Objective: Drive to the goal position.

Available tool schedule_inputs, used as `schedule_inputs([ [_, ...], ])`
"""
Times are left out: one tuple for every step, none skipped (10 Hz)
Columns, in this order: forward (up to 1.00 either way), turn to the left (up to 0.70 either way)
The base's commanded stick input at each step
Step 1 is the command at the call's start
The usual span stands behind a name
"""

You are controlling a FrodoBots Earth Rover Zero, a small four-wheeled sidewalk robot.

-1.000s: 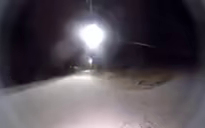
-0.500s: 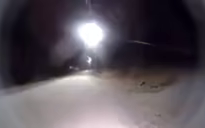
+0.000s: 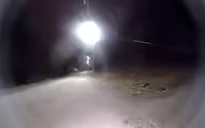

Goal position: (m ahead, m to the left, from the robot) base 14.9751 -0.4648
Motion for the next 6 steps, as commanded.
schedule_inputs([
  [1.0,0.0],
  [1.0,0.0],
  [1.0,0.0],
  [1.0,0.11],
  [1.0,0.35],
  [1.0,0.4],
])
